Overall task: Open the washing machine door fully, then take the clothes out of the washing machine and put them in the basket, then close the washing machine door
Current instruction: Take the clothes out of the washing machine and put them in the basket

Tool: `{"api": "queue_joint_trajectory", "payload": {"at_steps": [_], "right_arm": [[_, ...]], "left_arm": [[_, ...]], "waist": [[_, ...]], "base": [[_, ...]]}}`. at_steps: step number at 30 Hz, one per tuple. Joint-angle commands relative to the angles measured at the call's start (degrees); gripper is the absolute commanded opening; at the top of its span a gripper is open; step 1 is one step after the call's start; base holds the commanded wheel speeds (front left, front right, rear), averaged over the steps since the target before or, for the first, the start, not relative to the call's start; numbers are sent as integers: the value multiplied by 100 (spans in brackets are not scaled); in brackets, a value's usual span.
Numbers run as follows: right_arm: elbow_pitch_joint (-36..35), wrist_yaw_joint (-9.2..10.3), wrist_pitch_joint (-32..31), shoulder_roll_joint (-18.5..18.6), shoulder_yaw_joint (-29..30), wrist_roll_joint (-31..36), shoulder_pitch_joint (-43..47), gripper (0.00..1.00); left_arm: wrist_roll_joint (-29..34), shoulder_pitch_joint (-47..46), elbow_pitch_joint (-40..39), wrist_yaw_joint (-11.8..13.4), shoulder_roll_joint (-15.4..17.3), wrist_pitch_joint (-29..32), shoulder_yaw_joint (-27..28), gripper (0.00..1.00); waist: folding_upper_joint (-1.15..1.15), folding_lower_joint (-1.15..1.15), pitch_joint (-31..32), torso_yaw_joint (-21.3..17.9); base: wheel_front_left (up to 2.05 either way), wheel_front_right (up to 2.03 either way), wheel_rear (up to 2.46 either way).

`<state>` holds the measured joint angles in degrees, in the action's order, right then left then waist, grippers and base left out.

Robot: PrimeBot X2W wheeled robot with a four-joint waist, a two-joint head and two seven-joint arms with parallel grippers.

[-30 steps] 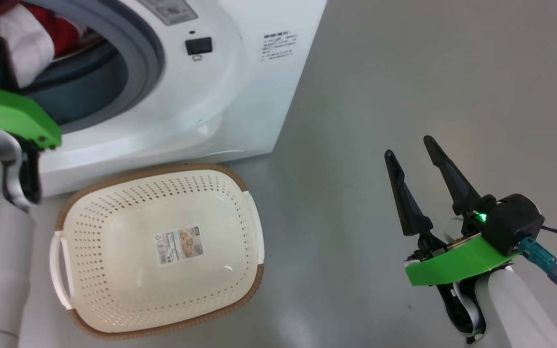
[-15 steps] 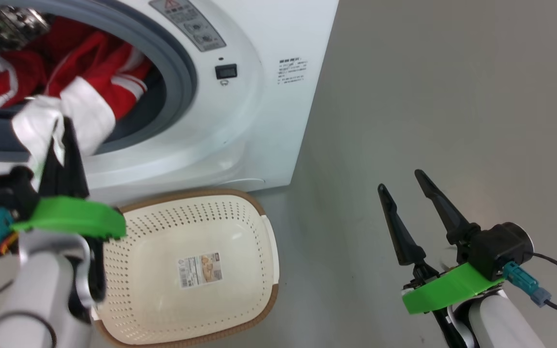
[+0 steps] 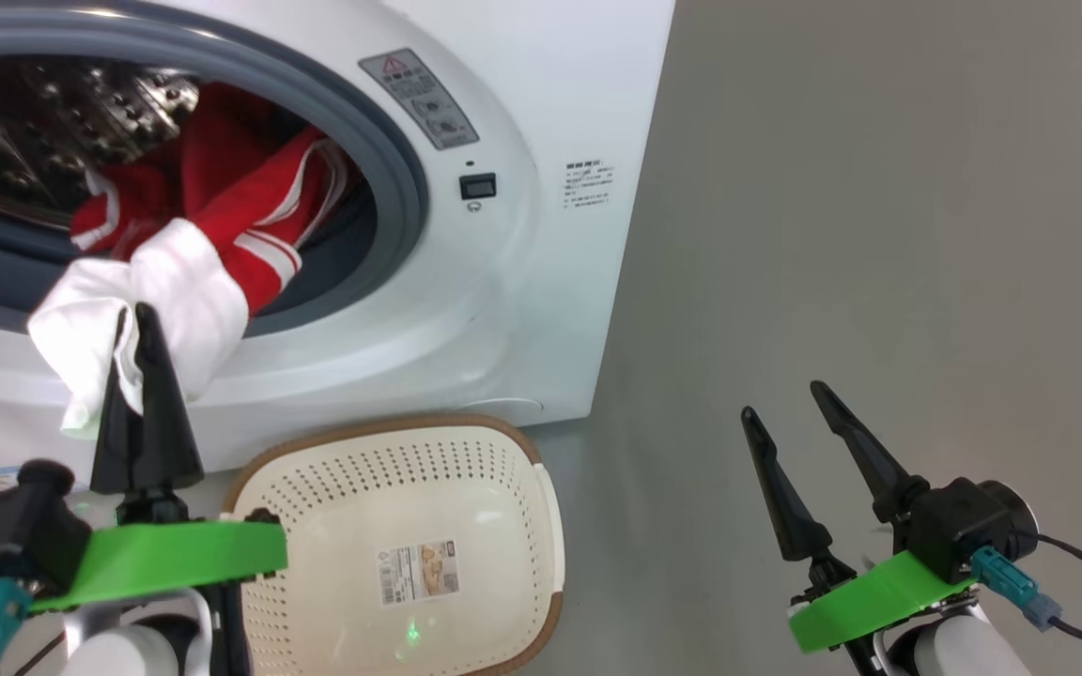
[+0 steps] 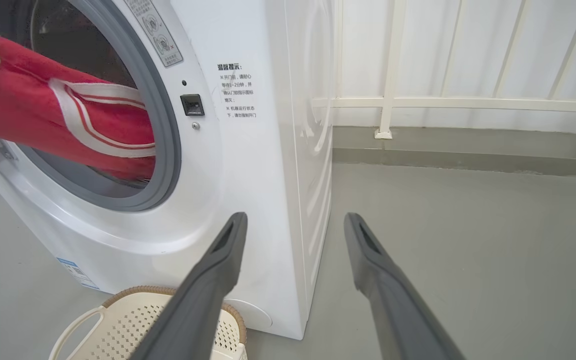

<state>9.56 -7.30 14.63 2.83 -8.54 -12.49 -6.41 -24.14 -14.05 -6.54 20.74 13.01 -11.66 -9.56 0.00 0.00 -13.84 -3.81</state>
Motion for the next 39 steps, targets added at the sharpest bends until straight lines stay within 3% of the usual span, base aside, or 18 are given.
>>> {"api": "queue_joint_trajectory", "payload": {"at_steps": [1, 11, 27, 33, 39], "right_arm": [[-109, -19, 37, 5, -118, 53, 34, 100], [-67, -19, 37, 5, -170, -43, 154, 100], [-28, -19, 37, 5, -184, -108, 312, 100], [-38, -19, 37, 5, -199, -100, 322, 100], [-68, -19, 37, 5, -233, -87, 279, 100]], "left_arm": [[102, 18, -274, 43, 81, -75, 216, 0], [377, 187, -991, 157, 117, -242, 285, 0], [605, 365, -1555, 101, 120, -314, 266, 0], [538, 729, -1345, 43, -36, -322, 108, 0], [340, 1073, -560, -93, -345, -327, -198, 0]], "waist": [[0, 0, 146, 65], [0, 0, 452, 99], [0, 0, 739, 100], [0, 0, 743, 104], [0, 0, 647, 53]], "base": [[0, 0, 0], [0, 0, 0], [0, 0, 0], [0, 0, 0], [0, 0, 0]]}}
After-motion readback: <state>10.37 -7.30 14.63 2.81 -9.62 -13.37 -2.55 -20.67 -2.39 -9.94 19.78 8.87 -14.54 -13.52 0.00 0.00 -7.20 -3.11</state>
